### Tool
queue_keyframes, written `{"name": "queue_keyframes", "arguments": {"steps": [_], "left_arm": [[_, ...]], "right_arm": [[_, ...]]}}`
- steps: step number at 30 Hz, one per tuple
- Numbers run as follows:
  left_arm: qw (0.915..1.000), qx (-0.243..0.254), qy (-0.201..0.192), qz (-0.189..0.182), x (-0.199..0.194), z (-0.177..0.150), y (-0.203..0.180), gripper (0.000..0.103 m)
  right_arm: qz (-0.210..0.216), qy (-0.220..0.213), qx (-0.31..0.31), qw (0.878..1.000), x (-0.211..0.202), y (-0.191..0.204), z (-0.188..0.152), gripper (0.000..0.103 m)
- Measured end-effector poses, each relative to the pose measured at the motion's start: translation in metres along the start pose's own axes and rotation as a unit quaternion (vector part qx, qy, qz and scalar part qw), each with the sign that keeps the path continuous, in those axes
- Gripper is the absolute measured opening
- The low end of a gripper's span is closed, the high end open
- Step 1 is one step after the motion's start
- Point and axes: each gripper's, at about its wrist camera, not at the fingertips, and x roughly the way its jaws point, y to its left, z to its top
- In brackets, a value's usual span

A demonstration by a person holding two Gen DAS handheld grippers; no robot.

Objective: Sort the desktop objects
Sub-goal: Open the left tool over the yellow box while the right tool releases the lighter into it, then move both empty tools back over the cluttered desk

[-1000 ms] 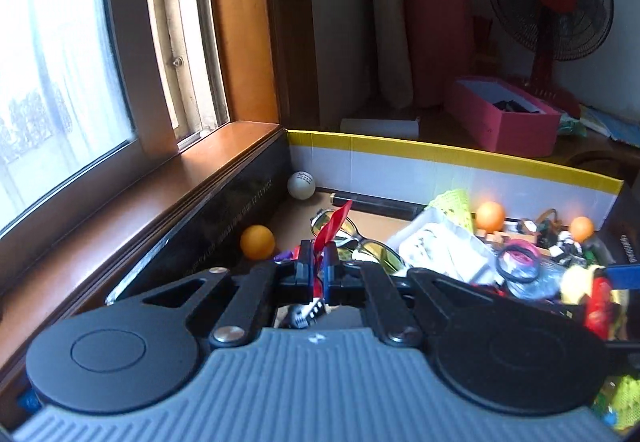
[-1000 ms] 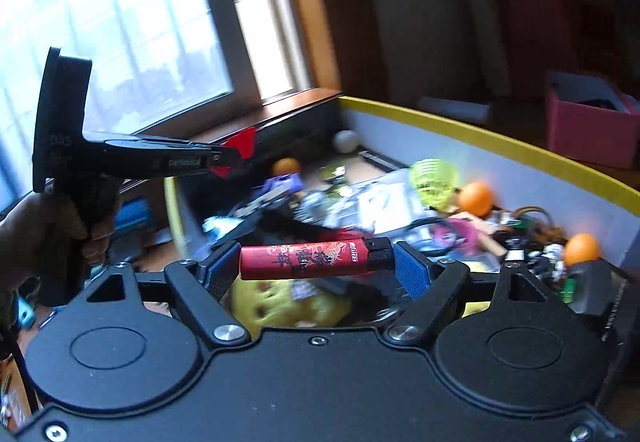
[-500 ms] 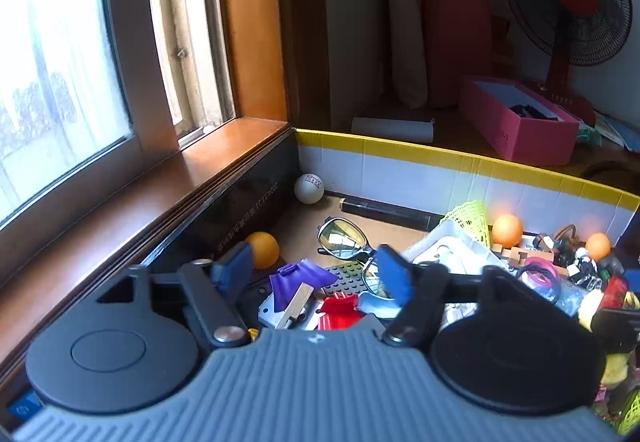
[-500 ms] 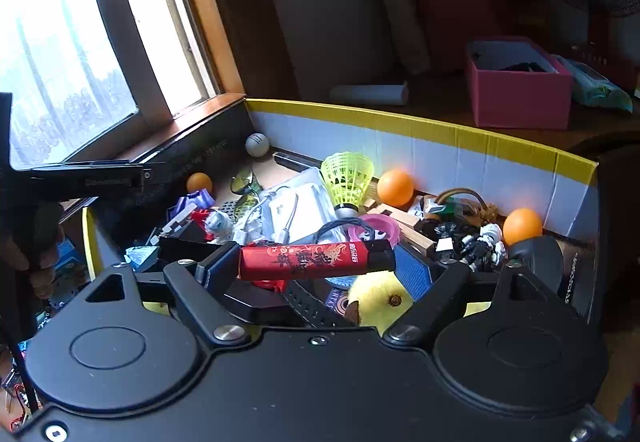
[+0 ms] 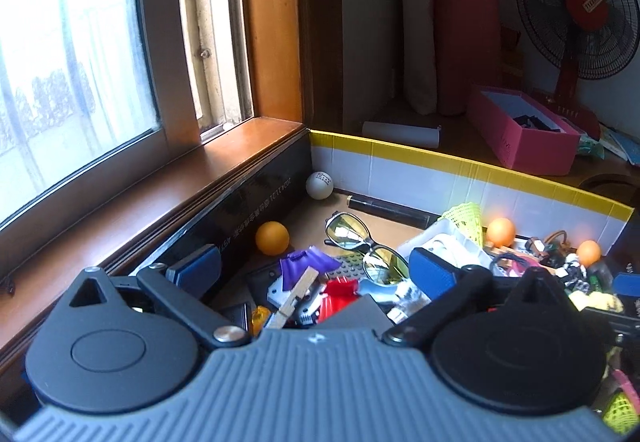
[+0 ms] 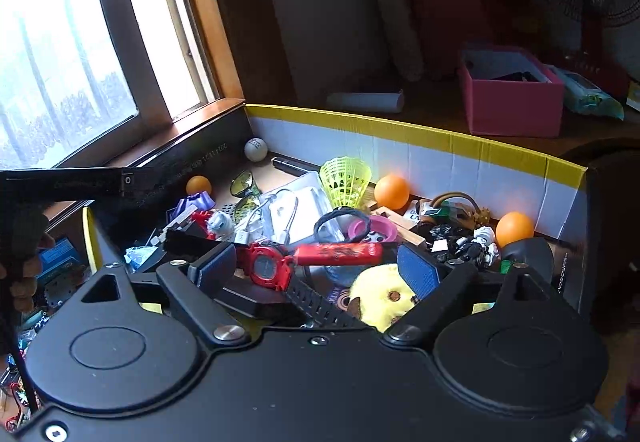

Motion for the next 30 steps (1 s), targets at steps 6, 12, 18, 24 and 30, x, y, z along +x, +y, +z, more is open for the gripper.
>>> {"name": "queue_keyframes", "arguments": {"steps": [6,12,18,24,30], "left_arm": [[0.9997,-0.018,0.002,0.016,-0.032,-0.01,0.004,0.103],[0.9986,-0.04,-0.001,0.035,-0.072,-0.033,0.016,0.103],[0.9953,-0.069,0.002,0.067,-0.114,-0.062,0.037,0.103],[0.9907,-0.093,0.006,0.099,-0.169,-0.101,0.069,0.103],[0.9855,-0.113,0.013,0.126,-0.231,-0.145,0.107,0.103]], "right_arm": [[0.008,-0.004,-0.013,1.0,-0.016,0.013,-0.004,0.09],[0.014,-0.001,-0.031,0.999,-0.031,0.033,-0.015,0.091],[0.033,0.005,-0.054,0.998,-0.044,0.063,-0.032,0.092],[0.056,0.017,-0.075,0.995,-0.06,0.112,-0.058,0.093],[0.073,0.034,-0.09,0.993,-0.084,0.173,-0.091,0.094]]}}
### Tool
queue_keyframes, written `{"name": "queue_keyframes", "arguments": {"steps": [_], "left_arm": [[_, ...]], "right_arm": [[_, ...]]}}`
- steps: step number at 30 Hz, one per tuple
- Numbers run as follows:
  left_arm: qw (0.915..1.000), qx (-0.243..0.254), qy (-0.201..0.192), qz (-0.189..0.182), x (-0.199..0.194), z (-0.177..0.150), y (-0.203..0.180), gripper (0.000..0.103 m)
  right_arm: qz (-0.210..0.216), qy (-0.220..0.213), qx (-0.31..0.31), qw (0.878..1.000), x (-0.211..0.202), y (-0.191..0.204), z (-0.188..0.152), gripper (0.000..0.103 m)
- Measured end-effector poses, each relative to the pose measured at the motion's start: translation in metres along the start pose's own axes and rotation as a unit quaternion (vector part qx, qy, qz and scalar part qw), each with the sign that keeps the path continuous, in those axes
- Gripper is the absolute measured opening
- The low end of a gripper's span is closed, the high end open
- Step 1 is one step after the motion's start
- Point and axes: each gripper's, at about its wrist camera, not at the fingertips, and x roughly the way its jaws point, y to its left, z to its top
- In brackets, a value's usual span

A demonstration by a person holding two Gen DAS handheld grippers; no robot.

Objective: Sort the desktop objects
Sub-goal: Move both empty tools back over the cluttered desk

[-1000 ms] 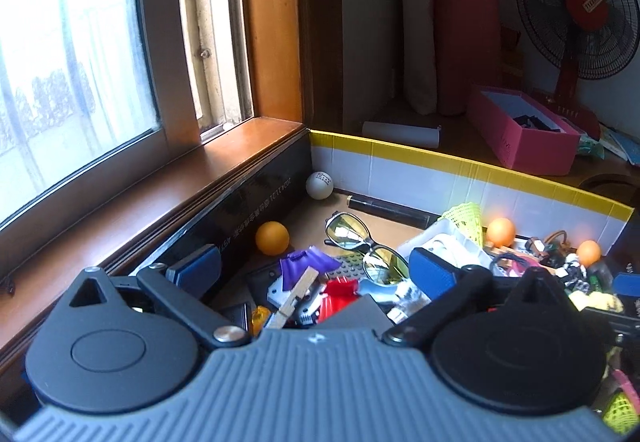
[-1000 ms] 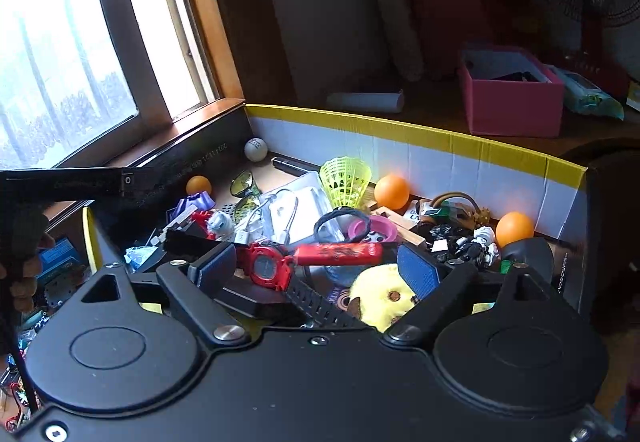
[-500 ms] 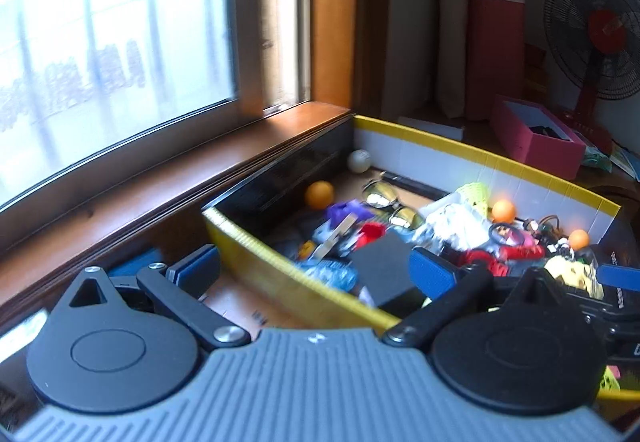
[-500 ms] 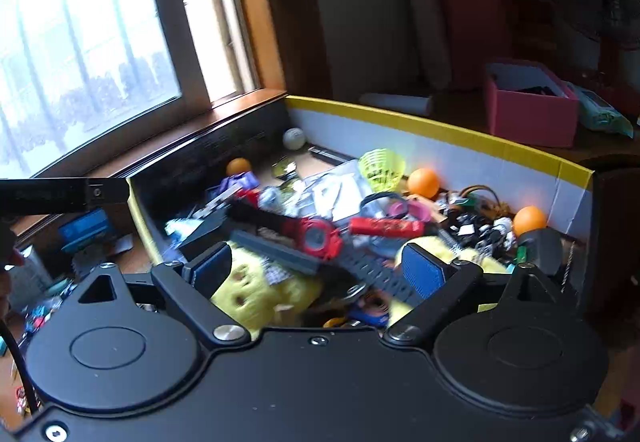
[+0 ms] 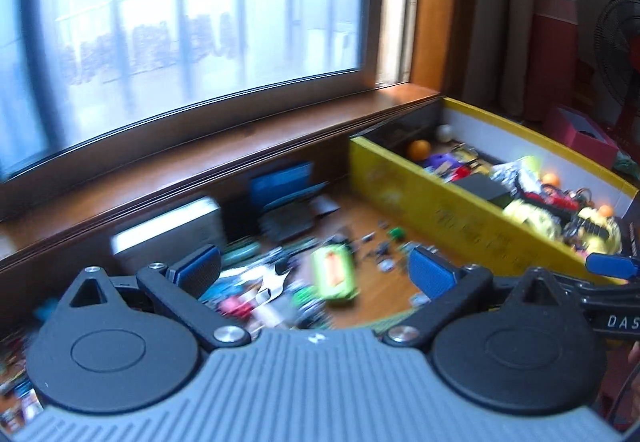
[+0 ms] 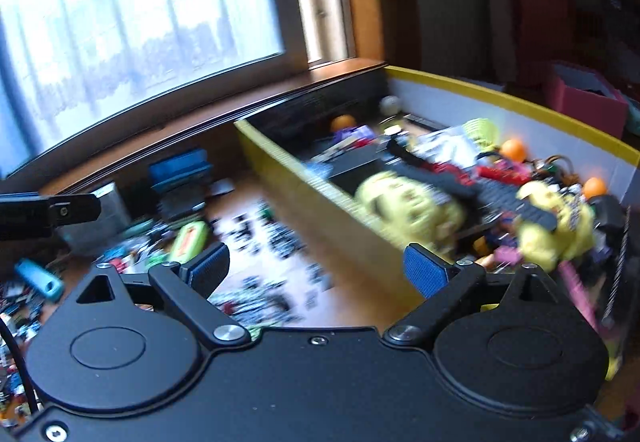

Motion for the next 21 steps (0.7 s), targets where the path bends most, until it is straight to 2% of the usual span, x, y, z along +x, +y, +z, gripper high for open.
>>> {"name": "queue_keyframes", "arguments": {"steps": [11,21], "left_arm": [[0.9986,-0.04,0.021,0.028,-0.064,-0.06,0.089,0.103],[0.9948,-0.063,0.061,0.052,-0.082,-0.096,0.136,0.103]], "right_arm": [[0.012,0.009,-0.016,1.0,-0.027,0.104,-0.049,0.096],[0.015,0.012,-0.014,1.0,-0.032,0.162,-0.075,0.098]]}}
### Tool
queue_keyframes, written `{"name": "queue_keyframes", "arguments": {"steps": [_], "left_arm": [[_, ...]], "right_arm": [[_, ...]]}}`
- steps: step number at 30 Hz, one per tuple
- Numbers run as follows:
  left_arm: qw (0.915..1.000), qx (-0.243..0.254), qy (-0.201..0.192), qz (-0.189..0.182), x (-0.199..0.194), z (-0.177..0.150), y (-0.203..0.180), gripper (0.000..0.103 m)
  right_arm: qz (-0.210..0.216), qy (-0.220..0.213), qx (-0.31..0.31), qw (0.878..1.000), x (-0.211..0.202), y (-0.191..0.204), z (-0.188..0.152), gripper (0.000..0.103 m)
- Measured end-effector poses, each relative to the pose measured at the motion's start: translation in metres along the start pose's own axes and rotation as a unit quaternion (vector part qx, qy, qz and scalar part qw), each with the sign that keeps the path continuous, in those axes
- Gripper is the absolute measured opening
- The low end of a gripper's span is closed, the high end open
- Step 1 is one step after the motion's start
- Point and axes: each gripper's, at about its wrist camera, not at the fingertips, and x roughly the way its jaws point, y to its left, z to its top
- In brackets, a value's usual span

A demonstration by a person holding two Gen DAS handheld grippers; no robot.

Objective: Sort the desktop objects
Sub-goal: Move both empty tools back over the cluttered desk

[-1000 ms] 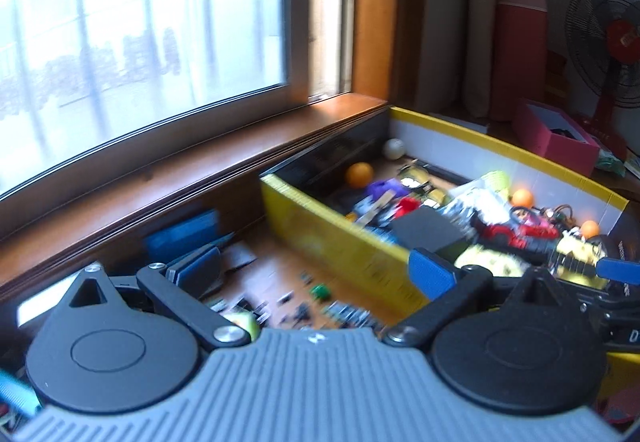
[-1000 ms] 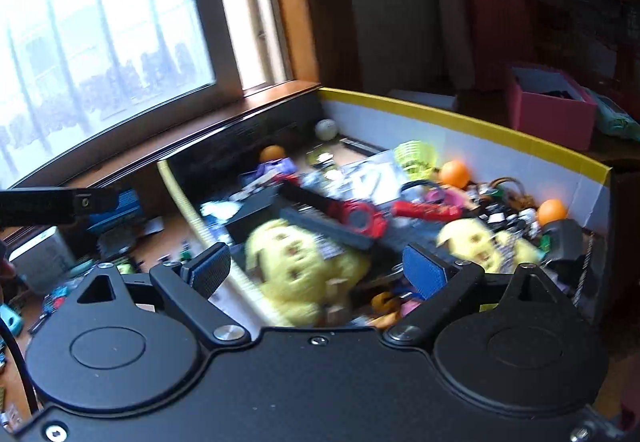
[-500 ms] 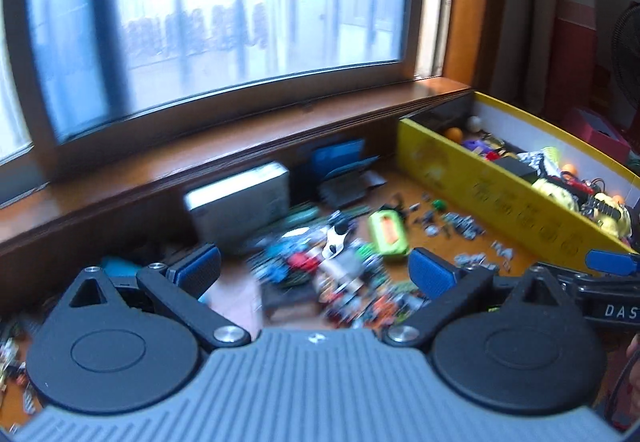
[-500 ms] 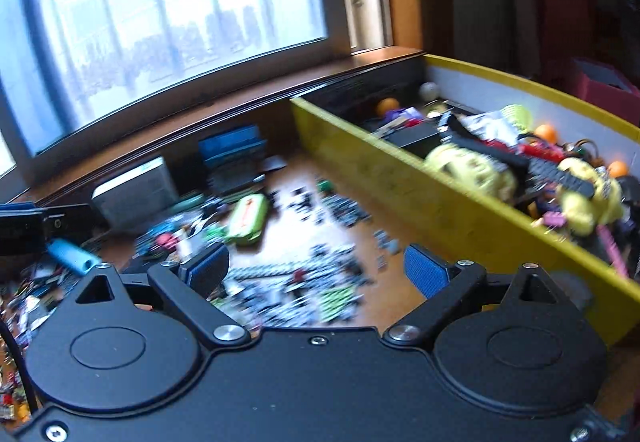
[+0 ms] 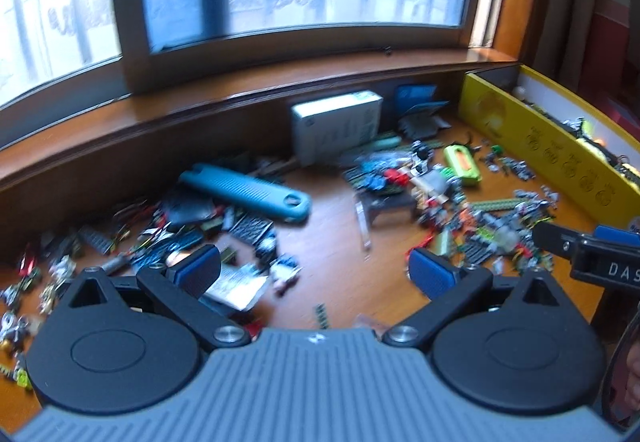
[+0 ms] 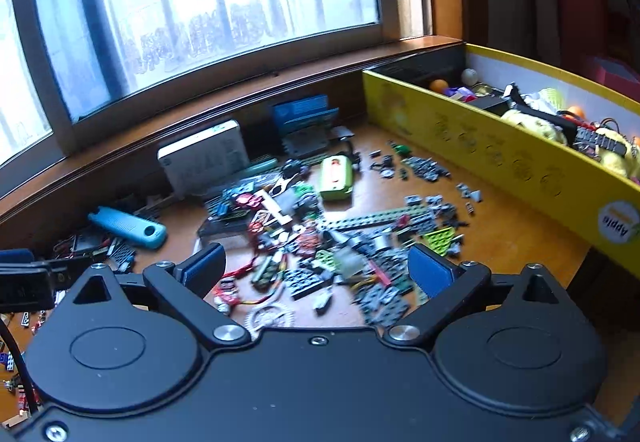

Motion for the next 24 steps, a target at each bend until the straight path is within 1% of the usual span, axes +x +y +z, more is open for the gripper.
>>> {"name": "queue_keyframes", "arguments": {"steps": [5,11,14,24], "left_arm": [[0.9999,-0.01,0.002,0.013,-0.002,-0.004,0.018,0.103],[0.9998,-0.016,0.007,0.011,0.002,-0.004,0.031,0.103],[0.9996,-0.019,0.016,0.01,0.006,-0.005,0.037,0.103],[0.9992,-0.026,0.028,0.012,0.011,-0.013,0.059,0.103]], "right_arm": [[-0.003,0.01,0.005,1.0,0.008,0.016,0.001,0.098],[-0.013,0.015,0.003,1.0,0.016,0.03,0.003,0.099],[-0.016,0.023,0.0,1.0,0.021,0.038,0.002,0.099],[-0.024,0.032,-0.006,0.999,0.029,0.062,-0.01,0.099]]}}
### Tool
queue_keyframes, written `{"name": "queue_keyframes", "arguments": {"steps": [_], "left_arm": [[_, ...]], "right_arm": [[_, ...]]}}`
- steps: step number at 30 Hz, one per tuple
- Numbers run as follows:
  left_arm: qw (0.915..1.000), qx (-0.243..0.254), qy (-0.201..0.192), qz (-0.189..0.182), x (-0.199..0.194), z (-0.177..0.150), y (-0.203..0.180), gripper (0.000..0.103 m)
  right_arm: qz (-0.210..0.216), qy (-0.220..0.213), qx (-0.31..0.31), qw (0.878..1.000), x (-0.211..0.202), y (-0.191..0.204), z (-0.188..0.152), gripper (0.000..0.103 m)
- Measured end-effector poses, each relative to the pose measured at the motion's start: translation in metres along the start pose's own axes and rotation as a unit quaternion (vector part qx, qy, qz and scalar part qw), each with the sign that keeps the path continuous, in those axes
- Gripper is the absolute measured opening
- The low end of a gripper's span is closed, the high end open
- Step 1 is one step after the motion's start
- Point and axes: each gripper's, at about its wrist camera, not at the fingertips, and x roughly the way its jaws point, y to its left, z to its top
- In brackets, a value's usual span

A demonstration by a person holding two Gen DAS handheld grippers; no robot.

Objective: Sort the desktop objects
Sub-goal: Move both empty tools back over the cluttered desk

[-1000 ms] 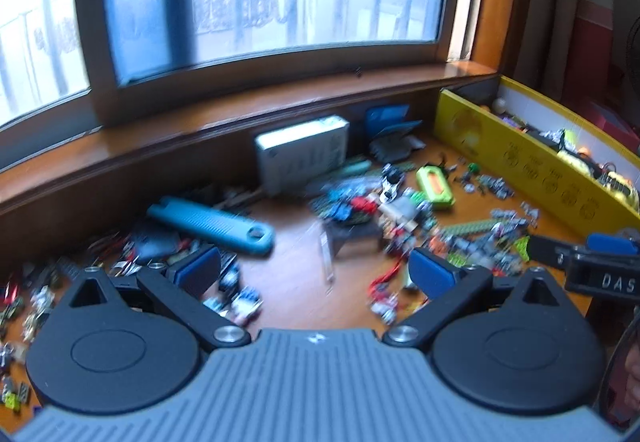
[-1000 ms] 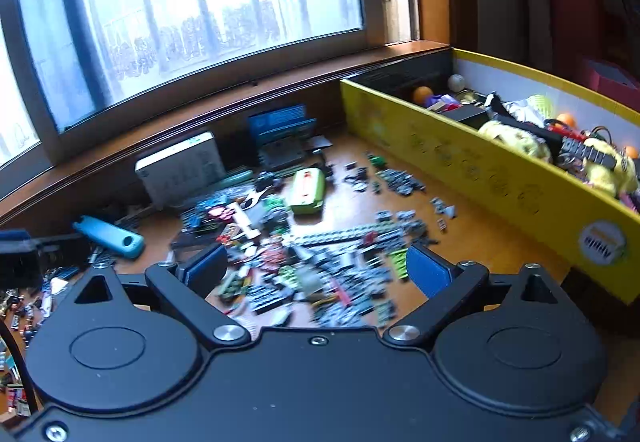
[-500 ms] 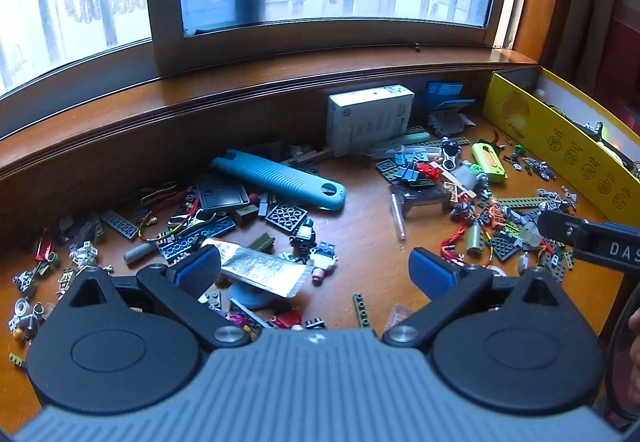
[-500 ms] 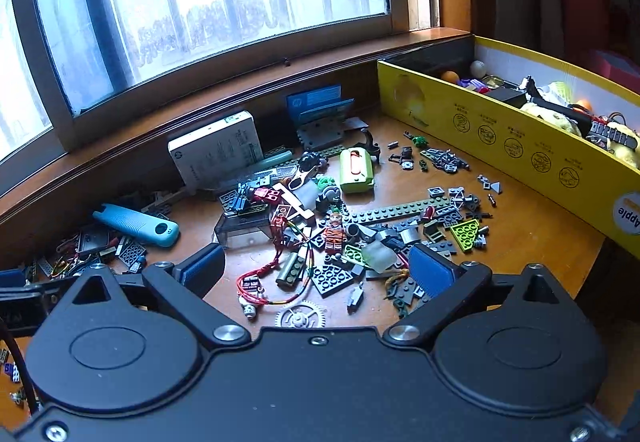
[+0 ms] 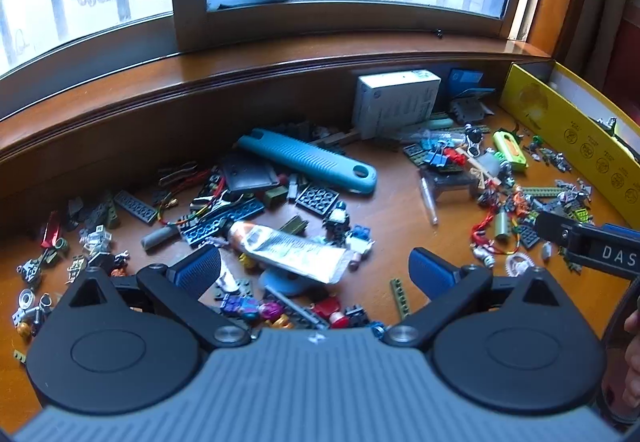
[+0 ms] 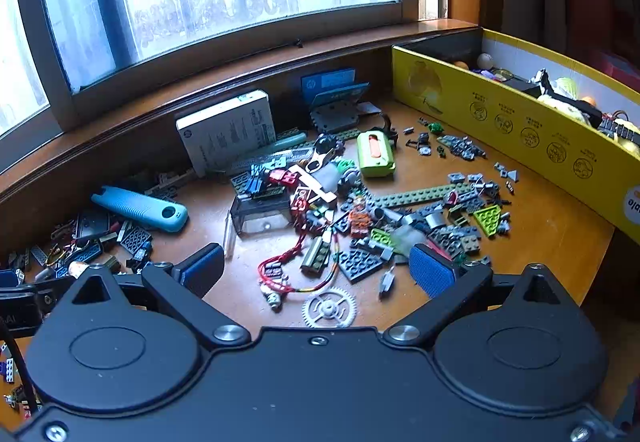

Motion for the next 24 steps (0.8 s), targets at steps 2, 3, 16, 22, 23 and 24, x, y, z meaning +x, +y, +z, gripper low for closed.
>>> {"name": "queue_keyframes", "arguments": {"steps": [2,3,16,22,23,24], "left_arm": [[1.0,0.0,0.001,0.002,0.0,-0.002,0.004,0.103],[1.0,0.0,0.001,0.003,0.0,-0.002,0.006,0.103],[0.9999,-0.009,0.004,0.005,0.004,-0.004,0.022,0.103],[0.9999,-0.01,0.002,0.013,0.005,-0.004,0.023,0.103],[0.9998,-0.013,0.002,0.015,0.005,-0.005,0.024,0.103],[0.9998,-0.015,0.002,0.015,0.006,-0.005,0.025,0.103]], "right_arm": [[0.001,0.005,-0.001,1.0,0.003,0.005,-0.002,0.099],[0.002,0.007,-0.002,1.0,0.004,0.007,-0.002,0.099],[0.007,0.017,-0.02,1.0,0.011,0.029,-0.005,0.099],[0.004,0.014,-0.023,1.0,0.011,0.032,-0.006,0.099],[0.005,0.015,-0.023,1.0,0.011,0.032,-0.006,0.099],[0.004,0.015,-0.024,1.0,0.012,0.032,-0.006,0.099]]}}
